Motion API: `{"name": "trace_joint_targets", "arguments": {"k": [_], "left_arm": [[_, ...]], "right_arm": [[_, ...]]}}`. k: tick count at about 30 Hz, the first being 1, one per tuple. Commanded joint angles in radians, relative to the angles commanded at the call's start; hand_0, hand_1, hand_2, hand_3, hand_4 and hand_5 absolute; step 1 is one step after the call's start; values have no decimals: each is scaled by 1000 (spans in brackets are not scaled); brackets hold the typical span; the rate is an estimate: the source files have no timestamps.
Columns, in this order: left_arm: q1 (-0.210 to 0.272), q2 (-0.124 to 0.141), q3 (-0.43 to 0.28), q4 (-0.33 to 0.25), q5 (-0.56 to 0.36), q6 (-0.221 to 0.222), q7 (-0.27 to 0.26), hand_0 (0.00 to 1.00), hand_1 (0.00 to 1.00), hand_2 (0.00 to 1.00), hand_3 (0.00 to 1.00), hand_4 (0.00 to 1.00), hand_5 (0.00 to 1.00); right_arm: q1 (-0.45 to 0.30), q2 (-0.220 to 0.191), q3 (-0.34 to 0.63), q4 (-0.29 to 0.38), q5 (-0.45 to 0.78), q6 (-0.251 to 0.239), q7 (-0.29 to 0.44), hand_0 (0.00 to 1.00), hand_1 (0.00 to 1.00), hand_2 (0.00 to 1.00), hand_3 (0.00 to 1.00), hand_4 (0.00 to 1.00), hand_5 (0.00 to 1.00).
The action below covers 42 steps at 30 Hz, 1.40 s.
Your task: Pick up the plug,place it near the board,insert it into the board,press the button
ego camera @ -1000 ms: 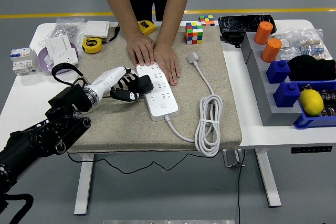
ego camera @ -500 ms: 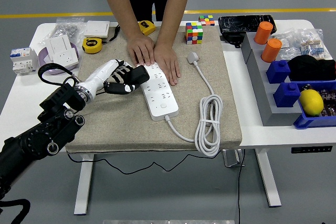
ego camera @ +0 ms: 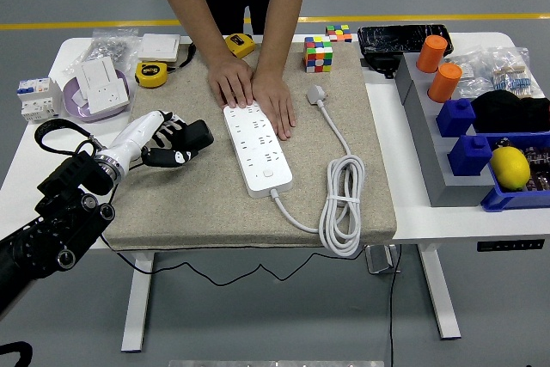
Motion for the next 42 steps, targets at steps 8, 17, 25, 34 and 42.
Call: {"name": "trace_joint_targets", "arguments": {"k": [8, 17, 25, 34, 42], "left_arm": [[13, 6, -1, 7, 15, -58, 11, 721, 753, 633, 593, 880, 295], [26, 14, -18, -3, 9, -103, 17, 903, 904, 784, 756, 998, 447], [58, 18, -84, -68, -3, -156, 19, 998, 998, 979, 923, 998, 828], [111, -9, -233, -212, -106, -106, -11, 998, 998, 952, 912, 998, 998], [173, -51, -372, -338, -230, -93, -6, 956, 972, 867, 848, 998, 998]], "right_arm": [[-4, -1, 3, 0, -4, -1, -2, 954, 897, 842, 849, 998, 897], [-8, 0, 2, 0, -5, 1, -1, 954, 897, 842, 848, 998, 896], [-11, 1, 4, 0, -7, 1, -1, 955, 897, 842, 848, 998, 895], [-9, 3, 7, 0, -5, 0, -1, 955, 897, 842, 848, 998, 895], [-8, 6, 9, 0, -4, 0, 1, 956, 897, 842, 847, 998, 894]]}}
